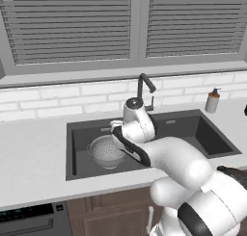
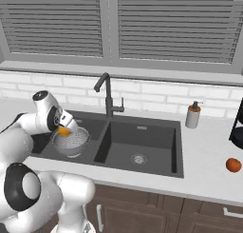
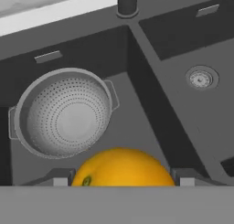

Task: Put the colander in the sink, put the orange, orange in the colander, and turn on the sink faucet and pour water over the colander.

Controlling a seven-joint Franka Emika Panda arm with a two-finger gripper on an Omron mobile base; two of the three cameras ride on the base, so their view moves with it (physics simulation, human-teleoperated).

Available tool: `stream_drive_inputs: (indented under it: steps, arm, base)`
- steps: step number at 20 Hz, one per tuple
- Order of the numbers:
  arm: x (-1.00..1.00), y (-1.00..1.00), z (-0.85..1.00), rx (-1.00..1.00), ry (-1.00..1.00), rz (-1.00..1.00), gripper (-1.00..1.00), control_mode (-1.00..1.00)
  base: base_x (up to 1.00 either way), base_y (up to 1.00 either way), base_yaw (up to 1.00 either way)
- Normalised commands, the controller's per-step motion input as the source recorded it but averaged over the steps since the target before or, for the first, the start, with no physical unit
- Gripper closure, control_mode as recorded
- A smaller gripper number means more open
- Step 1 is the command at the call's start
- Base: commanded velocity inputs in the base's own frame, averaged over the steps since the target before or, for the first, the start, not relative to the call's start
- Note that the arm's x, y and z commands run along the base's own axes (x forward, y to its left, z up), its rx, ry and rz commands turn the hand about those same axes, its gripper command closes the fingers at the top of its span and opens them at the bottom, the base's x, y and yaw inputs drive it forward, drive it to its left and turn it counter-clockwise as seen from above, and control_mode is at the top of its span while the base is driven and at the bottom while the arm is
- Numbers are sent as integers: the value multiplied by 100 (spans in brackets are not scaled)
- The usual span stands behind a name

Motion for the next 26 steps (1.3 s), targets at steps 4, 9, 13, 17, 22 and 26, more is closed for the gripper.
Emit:
stream_drive_inputs:
  steps: [4,9,13,17,22,26]
  arm:
    - [87,34,-6,14,10,0,100,-100]
    - [38,27,-37,2,3,0,100,-100]
    - [49,18,-41,0,4,0,100,-100]
    - [15,10,-49,1,5,0,100,-100]
    - [0,1,-51,4,9,0,100,-100]
    - [0,7,-33,4,6,0,100,-100]
  base:
    - [0,0,0]
    - [0,0,0]
    - [0,0,0]
    - [0,0,0]
    - [0,0,0]
    - [0,0,0]
